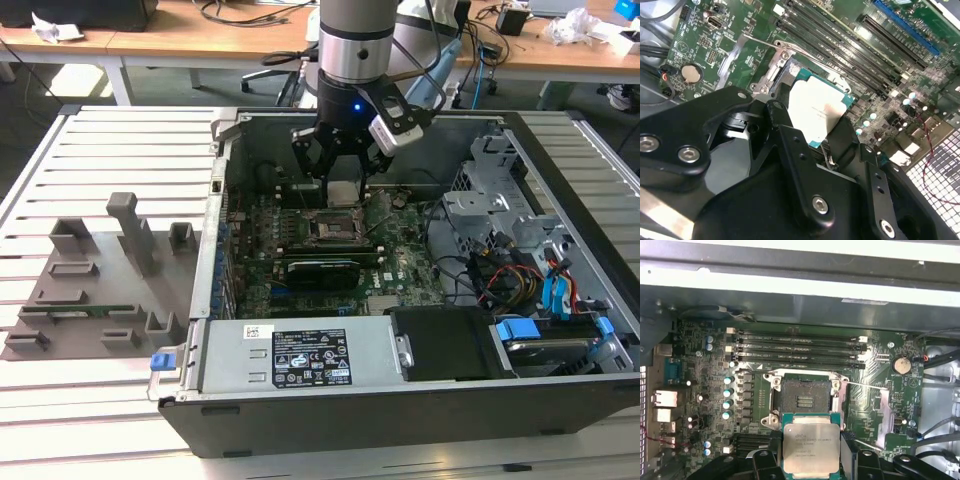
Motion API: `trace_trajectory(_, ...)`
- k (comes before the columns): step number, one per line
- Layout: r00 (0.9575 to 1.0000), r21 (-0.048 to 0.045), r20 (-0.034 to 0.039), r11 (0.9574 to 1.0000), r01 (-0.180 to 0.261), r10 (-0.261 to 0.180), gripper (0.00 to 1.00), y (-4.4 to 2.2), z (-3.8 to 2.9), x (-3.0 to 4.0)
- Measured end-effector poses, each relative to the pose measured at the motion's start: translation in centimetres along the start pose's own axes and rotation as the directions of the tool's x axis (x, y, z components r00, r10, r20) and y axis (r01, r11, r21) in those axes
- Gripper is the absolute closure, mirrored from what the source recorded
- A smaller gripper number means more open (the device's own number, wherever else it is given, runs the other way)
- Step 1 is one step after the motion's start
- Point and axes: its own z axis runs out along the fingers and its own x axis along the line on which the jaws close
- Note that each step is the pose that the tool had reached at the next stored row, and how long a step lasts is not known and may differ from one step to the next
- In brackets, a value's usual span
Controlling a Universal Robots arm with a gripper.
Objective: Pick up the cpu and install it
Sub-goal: 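Pick up the cpu and move it towards the insertion slot, then place the cpu into insertion slot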
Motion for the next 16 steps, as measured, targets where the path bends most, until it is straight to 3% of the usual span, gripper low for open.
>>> trace_trajectory(13, 1.0, 0.0025, -0.0002, 1.0, 0.0, 0.0, 0.45, 0.0, 0.0, -0.06)
trace_trajectory(16, 0.9998, 0.0037, -0.0011, 0.9998, -0.019, 0.019, 0.45, 0.0, 0.0, -0.06)
